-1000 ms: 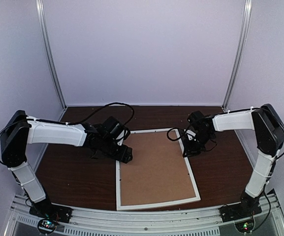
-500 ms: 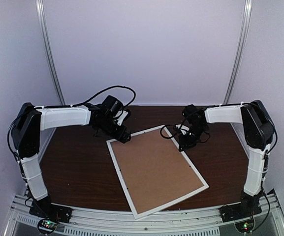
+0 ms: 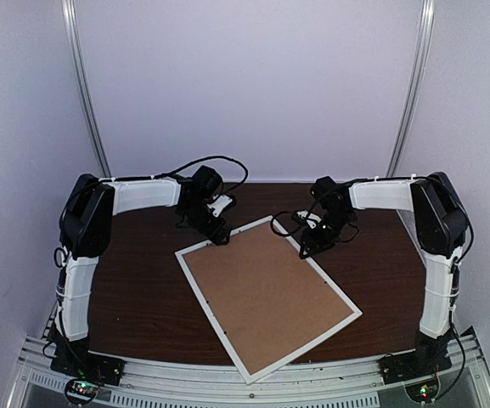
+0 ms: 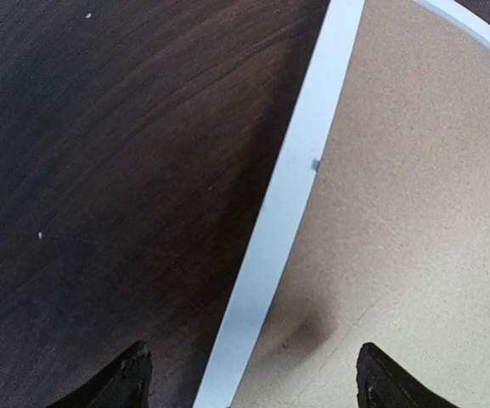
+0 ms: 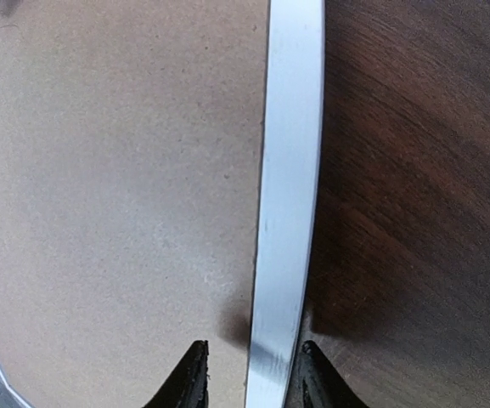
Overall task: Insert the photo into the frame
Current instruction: Rotate the photo frame at the center of the board.
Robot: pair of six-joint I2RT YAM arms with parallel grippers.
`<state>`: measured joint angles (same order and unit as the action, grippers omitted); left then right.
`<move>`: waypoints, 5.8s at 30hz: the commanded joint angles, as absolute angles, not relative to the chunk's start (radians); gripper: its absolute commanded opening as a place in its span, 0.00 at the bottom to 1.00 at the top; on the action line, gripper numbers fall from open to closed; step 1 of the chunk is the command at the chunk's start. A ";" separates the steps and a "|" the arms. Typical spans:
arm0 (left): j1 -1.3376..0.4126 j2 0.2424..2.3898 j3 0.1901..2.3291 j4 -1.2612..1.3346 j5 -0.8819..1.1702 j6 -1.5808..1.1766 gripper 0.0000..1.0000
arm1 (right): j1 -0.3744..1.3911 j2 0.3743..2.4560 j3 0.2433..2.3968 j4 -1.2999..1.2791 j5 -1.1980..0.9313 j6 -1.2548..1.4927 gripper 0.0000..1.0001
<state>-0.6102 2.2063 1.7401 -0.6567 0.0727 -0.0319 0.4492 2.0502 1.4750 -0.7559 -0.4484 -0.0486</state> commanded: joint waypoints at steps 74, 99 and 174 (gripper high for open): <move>-0.544 2.319 1.801 -0.655 0.268 0.039 0.38 | 0.408 1.229 0.745 -0.723 -0.271 0.459 0.66; -0.535 2.175 1.426 -0.459 0.057 -0.276 0.00 | 0.408 1.213 0.700 -0.681 -0.255 0.544 0.70; -0.583 1.871 1.169 -0.517 -0.013 -0.474 0.75 | 0.407 1.557 0.811 -0.562 -0.206 0.383 0.21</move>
